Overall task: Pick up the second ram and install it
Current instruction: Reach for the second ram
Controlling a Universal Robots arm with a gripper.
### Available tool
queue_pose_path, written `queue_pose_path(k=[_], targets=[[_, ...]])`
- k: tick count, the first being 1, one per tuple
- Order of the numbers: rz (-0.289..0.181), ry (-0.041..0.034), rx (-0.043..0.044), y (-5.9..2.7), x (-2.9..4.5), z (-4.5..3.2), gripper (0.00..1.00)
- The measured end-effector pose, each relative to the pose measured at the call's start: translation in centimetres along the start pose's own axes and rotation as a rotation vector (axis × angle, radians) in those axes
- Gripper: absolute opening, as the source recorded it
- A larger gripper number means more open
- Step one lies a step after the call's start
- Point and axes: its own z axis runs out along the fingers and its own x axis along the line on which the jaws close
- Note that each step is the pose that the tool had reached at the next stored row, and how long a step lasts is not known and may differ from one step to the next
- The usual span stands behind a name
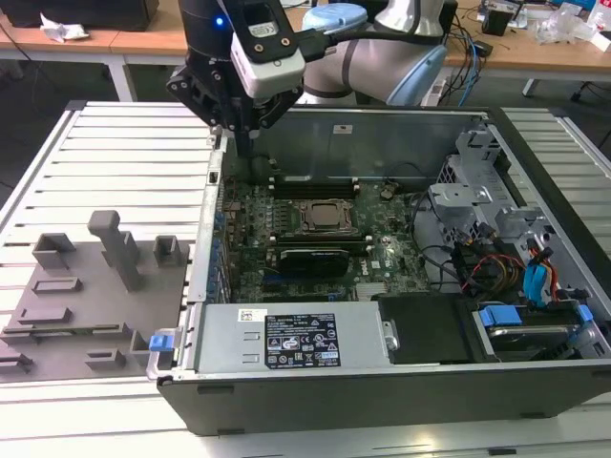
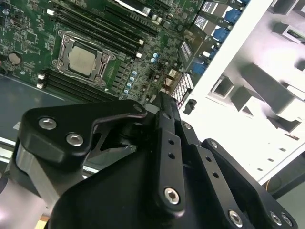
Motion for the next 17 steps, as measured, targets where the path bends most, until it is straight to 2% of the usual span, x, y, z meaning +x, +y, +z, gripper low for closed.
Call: queue_pose_path(k=[17], targets=[[0.000, 0.0000, 0.0000, -0.22, 2.94, -0.07, 0.11]])
